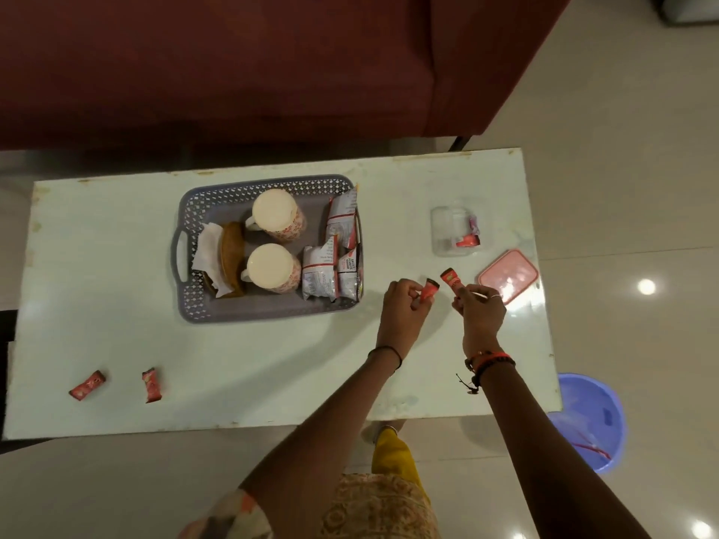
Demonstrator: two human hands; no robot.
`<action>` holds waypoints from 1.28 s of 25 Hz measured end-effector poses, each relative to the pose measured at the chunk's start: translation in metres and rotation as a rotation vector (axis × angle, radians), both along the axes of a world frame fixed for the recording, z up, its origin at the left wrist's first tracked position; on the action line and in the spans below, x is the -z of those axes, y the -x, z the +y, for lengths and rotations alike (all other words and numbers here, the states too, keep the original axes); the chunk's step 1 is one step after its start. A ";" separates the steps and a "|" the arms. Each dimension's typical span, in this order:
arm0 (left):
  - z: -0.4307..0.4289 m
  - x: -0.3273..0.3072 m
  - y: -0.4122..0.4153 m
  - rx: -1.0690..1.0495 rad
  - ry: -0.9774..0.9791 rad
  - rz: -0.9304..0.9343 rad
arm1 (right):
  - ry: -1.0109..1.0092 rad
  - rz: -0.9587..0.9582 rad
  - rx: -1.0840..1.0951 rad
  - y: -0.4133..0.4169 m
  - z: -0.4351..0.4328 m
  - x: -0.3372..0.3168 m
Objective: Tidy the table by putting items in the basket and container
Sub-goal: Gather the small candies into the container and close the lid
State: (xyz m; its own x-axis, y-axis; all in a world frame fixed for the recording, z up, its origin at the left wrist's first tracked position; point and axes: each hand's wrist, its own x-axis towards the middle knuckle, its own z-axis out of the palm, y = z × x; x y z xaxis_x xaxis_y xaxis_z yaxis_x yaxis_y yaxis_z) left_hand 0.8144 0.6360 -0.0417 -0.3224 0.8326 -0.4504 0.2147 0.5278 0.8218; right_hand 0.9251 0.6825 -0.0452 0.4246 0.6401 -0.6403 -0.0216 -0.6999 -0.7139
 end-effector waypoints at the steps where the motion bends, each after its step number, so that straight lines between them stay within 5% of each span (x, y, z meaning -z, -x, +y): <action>1: 0.018 0.001 -0.005 0.003 0.003 0.010 | -0.029 -0.029 -0.014 -0.007 0.011 -0.003; 15: 0.155 0.023 -0.038 -0.034 -0.034 0.057 | -0.142 -0.193 -0.287 -0.051 0.109 0.012; 25: 0.075 0.011 -0.021 0.088 -0.088 0.123 | -0.081 -0.170 -0.191 -0.047 0.076 0.008; 32: -0.073 0.007 0.014 0.087 -0.068 0.295 | 0.015 -0.210 -0.360 0.009 -0.005 0.003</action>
State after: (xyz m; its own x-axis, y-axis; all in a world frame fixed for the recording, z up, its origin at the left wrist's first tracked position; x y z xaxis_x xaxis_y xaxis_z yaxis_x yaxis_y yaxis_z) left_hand 0.8005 0.5634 -0.0487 -0.3570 0.8877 -0.2909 0.4910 0.4432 0.7500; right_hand 0.9157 0.6772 -0.0482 0.2977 0.7628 -0.5740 0.3712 -0.6464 -0.6666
